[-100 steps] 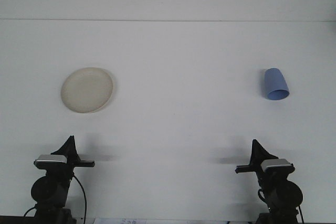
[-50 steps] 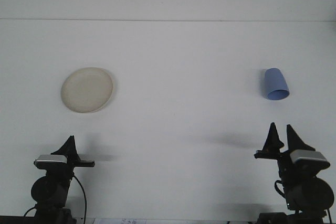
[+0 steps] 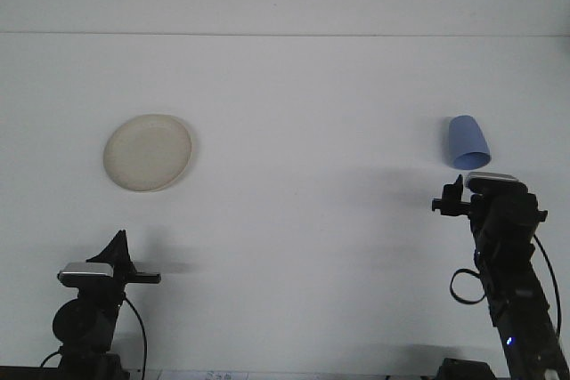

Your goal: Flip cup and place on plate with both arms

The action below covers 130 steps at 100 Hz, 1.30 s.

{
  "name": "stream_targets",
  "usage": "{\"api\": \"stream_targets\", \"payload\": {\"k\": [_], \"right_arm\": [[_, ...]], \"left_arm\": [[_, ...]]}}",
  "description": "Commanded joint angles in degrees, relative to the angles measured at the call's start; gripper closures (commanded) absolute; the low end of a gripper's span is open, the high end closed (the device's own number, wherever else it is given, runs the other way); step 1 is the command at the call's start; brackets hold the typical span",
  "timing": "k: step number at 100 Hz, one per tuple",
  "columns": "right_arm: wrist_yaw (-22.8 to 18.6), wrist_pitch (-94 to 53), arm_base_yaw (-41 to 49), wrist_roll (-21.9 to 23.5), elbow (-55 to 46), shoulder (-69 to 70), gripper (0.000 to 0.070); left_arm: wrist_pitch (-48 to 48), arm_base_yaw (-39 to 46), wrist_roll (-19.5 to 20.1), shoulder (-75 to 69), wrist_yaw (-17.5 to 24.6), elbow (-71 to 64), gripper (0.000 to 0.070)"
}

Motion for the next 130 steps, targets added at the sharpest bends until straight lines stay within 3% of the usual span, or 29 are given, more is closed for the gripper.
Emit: {"api": "stream_targets", "payload": {"k": [1,18,39,75,93,103,122,130], "right_arm": [[-2.14,3.02,-2.95,-2.49,0.55,3.61,0.0192],[-12.04,10.16,-11.26,-6.27,0.55,13.31,0.0192],[-22.27,23.39,-17.31,-6.51,0.87,25.53,0.0193],[-30.56,32.61,-19.10,-6.05,10.60,44.19,0.0227],[-31.91,32.89,-18.69,-6.12,16.94,51.54,0.0244],[-33.05,34.21,-18.58,-6.12,19.37,54.53,0.0335],[-34.56,37.73,-17.88,-6.08,20.59,56.94,0.0700],[-34.95,38.88,-17.73,-6.05,20.59,56.94,0.0700]], "left_arm": [[0.66,0.00,-0.11,-0.07,-0.26,-1.09,0.0684],[0.63,0.00,-0.11,-0.07,-0.24,-1.09,0.0684],[0.63,0.00,-0.11,-0.07,-0.26,-1.11,0.0684],[0.66,0.00,-0.11,-0.07,-0.26,-1.09,0.0684],[0.66,0.00,-0.11,-0.07,-0.26,-1.09,0.0684],[0.63,0.00,-0.09,-0.07,-0.26,-1.09,0.0684],[0.66,0.00,-0.11,-0.07,-0.26,-1.09,0.0684],[0.66,0.00,-0.09,-0.09,-0.26,-1.11,0.0684]]}}
